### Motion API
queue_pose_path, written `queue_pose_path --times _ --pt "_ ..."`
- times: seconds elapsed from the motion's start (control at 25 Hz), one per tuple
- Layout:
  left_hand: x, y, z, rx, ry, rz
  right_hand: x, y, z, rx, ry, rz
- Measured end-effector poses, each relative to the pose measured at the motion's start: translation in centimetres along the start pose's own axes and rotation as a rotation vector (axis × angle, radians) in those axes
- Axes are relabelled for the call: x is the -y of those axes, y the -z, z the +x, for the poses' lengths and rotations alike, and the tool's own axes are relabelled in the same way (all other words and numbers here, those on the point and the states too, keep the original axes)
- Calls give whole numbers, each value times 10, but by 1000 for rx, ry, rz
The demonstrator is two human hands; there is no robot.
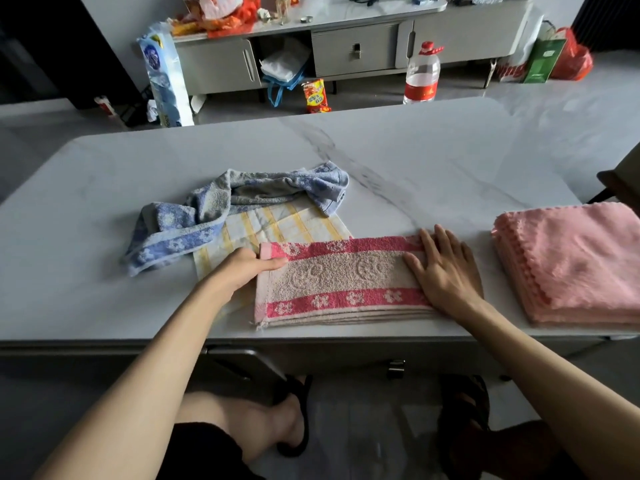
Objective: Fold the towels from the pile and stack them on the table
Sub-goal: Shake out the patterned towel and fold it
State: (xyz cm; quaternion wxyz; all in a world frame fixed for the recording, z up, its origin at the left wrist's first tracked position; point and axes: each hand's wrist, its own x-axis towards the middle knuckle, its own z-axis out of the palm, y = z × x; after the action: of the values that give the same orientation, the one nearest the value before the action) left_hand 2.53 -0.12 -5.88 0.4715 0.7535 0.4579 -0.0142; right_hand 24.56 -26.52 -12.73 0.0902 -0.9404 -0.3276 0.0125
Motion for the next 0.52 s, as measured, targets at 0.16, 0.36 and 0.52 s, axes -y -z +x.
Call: queue_pose_path --times 0.16,0.36,0.52 --pt "11 -7 -29 9 -70 -99 0 -1 1 -6 2 -11" --pt "17 -33 -43 -332 -172 469 1 1 0 9 -3 1" --pt "25 -36 -41 -514 -284 745 2 3 0 35 1 18"
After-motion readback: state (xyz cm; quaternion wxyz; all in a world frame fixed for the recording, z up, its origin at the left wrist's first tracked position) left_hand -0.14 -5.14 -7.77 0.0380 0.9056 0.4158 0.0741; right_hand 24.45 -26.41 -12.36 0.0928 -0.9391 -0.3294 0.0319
